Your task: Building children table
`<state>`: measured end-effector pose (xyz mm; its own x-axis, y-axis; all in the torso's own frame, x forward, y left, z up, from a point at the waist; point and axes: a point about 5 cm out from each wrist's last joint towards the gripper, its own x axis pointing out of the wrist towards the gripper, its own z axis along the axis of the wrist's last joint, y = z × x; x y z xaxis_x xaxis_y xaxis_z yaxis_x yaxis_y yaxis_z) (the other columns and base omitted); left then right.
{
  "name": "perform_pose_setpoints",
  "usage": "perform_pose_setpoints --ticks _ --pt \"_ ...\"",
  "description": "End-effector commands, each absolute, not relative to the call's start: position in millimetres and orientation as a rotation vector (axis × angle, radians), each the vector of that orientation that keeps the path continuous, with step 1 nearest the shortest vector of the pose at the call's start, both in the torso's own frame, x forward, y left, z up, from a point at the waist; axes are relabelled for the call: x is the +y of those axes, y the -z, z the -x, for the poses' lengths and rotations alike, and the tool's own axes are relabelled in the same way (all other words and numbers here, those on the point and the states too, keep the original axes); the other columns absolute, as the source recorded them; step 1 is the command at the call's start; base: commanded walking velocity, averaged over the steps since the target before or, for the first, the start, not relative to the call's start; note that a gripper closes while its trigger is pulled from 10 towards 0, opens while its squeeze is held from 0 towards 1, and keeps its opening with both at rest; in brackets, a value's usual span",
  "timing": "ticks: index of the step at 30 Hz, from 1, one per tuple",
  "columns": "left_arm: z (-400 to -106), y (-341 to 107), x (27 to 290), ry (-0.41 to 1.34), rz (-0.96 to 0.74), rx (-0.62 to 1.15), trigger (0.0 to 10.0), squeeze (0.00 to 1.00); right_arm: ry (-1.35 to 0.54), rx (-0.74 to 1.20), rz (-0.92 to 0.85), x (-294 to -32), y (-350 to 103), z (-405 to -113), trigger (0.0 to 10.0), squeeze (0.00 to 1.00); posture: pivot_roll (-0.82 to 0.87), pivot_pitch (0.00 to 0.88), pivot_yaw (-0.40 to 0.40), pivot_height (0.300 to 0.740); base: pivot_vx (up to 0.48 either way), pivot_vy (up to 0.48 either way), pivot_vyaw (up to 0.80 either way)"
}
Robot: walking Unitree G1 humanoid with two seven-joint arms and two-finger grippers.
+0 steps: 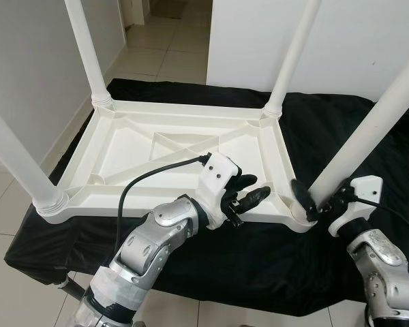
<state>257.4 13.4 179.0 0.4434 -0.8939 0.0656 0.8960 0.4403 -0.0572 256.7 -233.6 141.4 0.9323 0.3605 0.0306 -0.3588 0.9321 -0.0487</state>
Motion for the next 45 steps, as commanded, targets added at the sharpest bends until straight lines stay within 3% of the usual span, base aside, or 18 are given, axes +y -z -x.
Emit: perform_pose_setpoints --ticks 1,9,10,15,16,30,31,34,35,45 --pt "-256.1 -178.7 11.2 1.167 0.083 -0.033 10.0 0.0 -0.427 -0.027 0.049 -232.8 -138.3 -259.6 10.0 0.0 -0.12 0.0 -0.023 0.74 0.0 0.0 0.0" --pt "-256.6 -180.5 9.0 1.163 0.085 -0.041 10.0 0.0 -0.548 0.01 0.09 -229.9 -133.7 -271.4 10.0 0.0 -0.11 0.0 -0.021 0.74 0.0 0.0 0.0" --pt "-256.3 -180.6 9.0 1.163 0.087 -0.04 10.0 0.0 -0.556 0.009 0.091 -229.9 -133.5 -273.5 7.8 0.0 -0.11 0.0 -0.02 0.74 0.0 0.0 0.0" --pt "-255.9 -180.7 9.0 1.163 0.09 -0.039 10.0 0.0 -0.573 0.005 0.092 -230.7 -133.1 -276.9 7.8 0.0 -0.11 0.0 -0.02 0.74 0.0 0.0 0.0" --pt "-255.8 -176.8 10.1 1.157 0.055 -0.032 10.0 0.0 -0.584 0.012 0.101 -231.3 -131.3 -279.2 0.0 0.0 -0.1 0.0 -0.016 0.74 0.0 0.0 0.0" --pt "-250.9 -167.1 12.0 1.168 -0.022 -0.009 10.0 0.0 -0.599 0.023 0.101 -233.2 -124.5 -281.8 0.0 0.0 -0.1 0.0 -0.008 0.74 0.0 0.0 0.0" --pt "-250.5 -166.8 11.7 1.171 -0.021 -0.007 10.0 0.0 -0.587 0.018 0.1 -233.7 -124.5 -281.9 2.6 0.0 -0.1 0.0 -0.008 0.74 0.0 0.0 0.0" --pt "-250.3 -166.6 11.4 1.173 -0.021 -0.007 10.0 0.0 -0.578 0.015 0.099 -234.1 -124.5 -282.0 2.6 0.0 -0.1 0.0 -0.008 0.74 0.0 0.0 0.0" --pt "-249.9 -166.3 10.9 1.176 -0.019 -0.006 10.0 0.0 -0.556 0.012 0.091 -235.2 -124.6 -281.5 10.0 0.0 -0.1 0.0 -0.007 0.74 0.0 0.0 0.0" --pt "-248.9 -161.1 9.9 1.173 -0.029 -0.001 10.0 0.0 -0.423 0.003 0.081 -237.6 -121.6 -273.7 10.0 0.0 -0.11 0.0 -0.018 0.74 0.0 0.0 0.0"
